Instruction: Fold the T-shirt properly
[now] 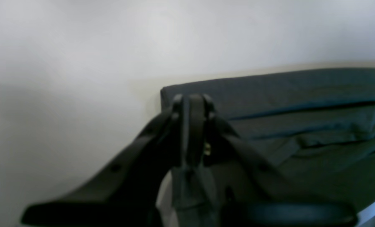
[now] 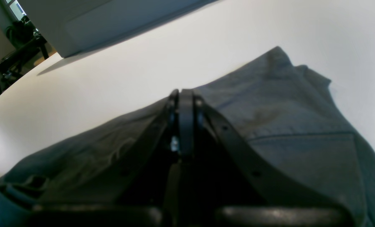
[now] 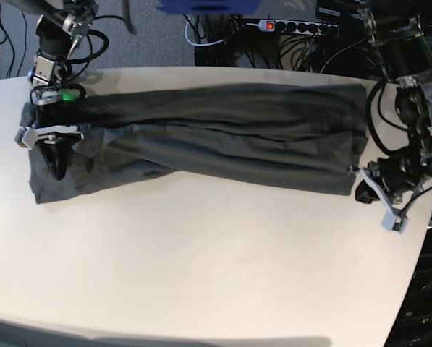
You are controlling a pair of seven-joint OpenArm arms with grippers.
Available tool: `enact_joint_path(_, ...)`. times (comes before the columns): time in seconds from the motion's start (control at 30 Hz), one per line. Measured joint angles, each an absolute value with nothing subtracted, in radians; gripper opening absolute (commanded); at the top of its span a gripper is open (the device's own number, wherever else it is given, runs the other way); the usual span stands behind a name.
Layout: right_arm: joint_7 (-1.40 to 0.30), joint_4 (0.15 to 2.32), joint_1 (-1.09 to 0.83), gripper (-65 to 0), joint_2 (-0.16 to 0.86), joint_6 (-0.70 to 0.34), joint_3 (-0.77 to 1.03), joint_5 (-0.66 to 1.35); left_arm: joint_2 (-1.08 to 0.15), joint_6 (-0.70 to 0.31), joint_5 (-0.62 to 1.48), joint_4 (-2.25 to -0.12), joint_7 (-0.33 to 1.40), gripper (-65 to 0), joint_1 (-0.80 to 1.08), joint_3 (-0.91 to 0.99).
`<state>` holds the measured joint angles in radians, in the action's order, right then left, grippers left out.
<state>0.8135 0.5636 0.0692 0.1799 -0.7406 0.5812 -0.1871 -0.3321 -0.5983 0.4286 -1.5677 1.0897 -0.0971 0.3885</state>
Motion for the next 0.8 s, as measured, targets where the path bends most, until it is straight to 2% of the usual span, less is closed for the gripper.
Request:
enact_joint_path(0.17,0.814,0.564,0.069,-64.3,0.179,-0.741,0.581,-0.187,-0.331,-0.599,0.431,-1.640,1.250,-61.4,-0.057,0.405)
enact_joint_path(0.33,0.810,0.564,0.069,-64.3,0.180,-0.736,0.581,-0.187,-0.342,-0.599,0.412,-1.683,1.336,-61.3,0.036,0.545)
enact_joint_path(0.53,0.812,0.564,0.071,-64.3,0.180,-0.734,0.581,-0.187,-0.369,-0.599,0.428,-1.670,1.312,-61.0,0.075,0.554)
enact_joint_path(0.8,0.812,0.564,0.071,-64.3,0.180,-0.734,0.580,-0.187,-0.371,-0.599,0.426,-1.529,1.210,-60.8,0.078,0.545)
